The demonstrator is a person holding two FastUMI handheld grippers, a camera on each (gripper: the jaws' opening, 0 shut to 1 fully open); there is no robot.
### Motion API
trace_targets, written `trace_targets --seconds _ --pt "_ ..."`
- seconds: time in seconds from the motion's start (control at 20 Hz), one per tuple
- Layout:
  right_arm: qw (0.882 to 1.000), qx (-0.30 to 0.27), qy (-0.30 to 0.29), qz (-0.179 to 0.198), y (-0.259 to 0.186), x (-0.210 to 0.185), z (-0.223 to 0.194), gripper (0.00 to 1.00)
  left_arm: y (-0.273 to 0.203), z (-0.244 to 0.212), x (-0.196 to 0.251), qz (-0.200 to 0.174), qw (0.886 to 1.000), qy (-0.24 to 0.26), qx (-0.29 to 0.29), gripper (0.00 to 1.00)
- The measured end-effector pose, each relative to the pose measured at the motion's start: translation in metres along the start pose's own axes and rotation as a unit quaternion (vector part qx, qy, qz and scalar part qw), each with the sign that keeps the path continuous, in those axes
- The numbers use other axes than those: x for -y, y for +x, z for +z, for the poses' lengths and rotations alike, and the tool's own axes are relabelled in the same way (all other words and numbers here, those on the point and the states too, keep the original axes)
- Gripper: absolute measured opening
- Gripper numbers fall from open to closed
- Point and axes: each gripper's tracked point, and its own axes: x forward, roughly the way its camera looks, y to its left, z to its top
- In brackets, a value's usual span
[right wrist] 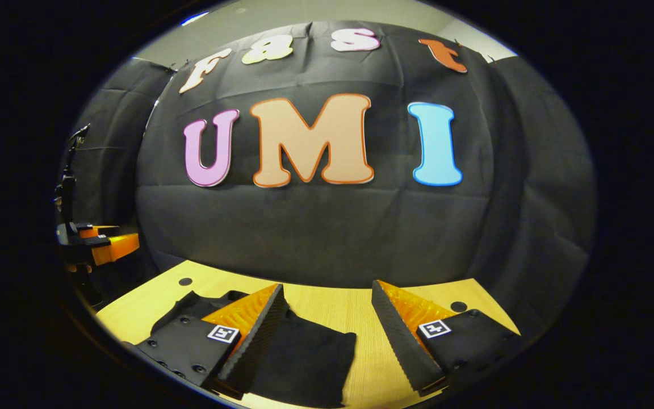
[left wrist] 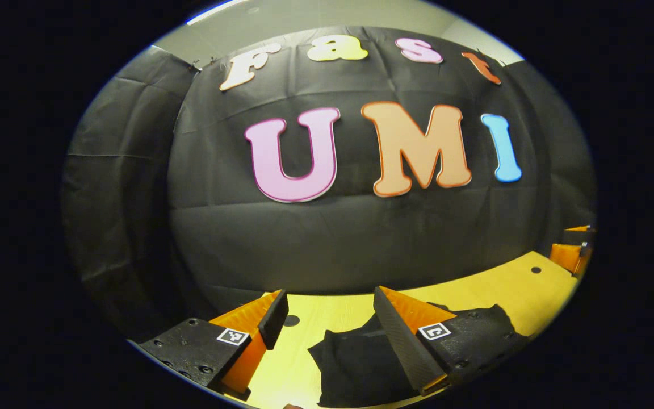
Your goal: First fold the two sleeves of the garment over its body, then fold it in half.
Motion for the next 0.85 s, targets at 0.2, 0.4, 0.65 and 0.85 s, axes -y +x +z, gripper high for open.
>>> trace_targets --seconds 0.2,0.4,0.65,0.85 --pt "0.997 0.067 -0.029 -0.018 -0.082 -0.018 0.028 0.99 -0.072 0.031 -0.002 -0.015 0.999 -0.004 0.046 0.92" --pt "0.997 0.077 -0.026 -0.007 -0.153 -0.049 0.021 0.99 -0.140 0.041 -0.008 -0.031 0.997 -0.008 0.068 0.92" --pt "0.996 0.081 -0.021 -0.005 -0.211 -0.068 0.009 0.98 -0.205 0.046 -0.021 -0.034 0.996 -0.004 0.086 0.92" --pt "0.997 0.080 -0.017 -0.004 -0.244 -0.077 -0.002 0.97 -0.240 0.046 -0.027 -0.034 0.995 -0.010 0.096 0.99"
